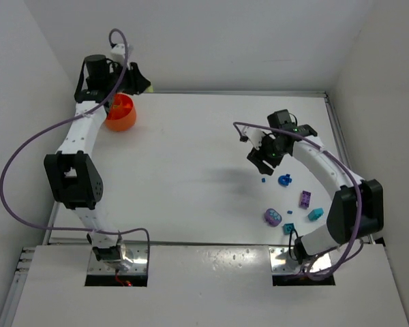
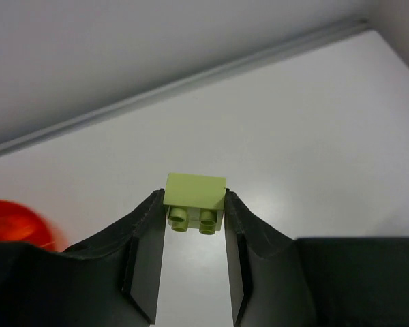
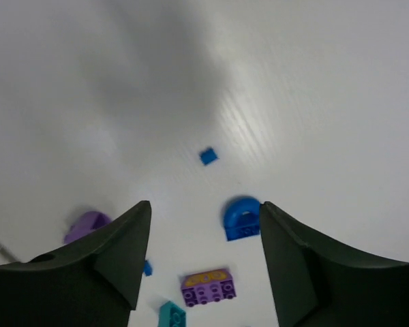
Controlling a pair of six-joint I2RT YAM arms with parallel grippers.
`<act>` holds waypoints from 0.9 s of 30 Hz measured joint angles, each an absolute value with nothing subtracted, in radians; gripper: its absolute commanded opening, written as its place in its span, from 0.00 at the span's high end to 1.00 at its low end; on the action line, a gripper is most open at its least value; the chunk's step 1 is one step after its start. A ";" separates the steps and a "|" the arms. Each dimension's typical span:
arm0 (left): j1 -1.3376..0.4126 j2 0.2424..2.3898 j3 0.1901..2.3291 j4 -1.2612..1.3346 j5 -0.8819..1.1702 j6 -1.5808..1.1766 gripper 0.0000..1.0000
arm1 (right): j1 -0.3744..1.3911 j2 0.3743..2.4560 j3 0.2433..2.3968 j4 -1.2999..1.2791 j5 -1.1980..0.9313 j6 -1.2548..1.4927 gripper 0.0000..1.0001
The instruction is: Sort the legos into containers by color
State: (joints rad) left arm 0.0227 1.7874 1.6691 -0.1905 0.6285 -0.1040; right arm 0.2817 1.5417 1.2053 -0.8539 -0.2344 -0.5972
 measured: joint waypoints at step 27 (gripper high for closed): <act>0.196 2.141 1.961 -0.290 0.115 -0.113 1.00 | 0.185 1.504 1.119 -0.639 -0.027 -0.339 0.13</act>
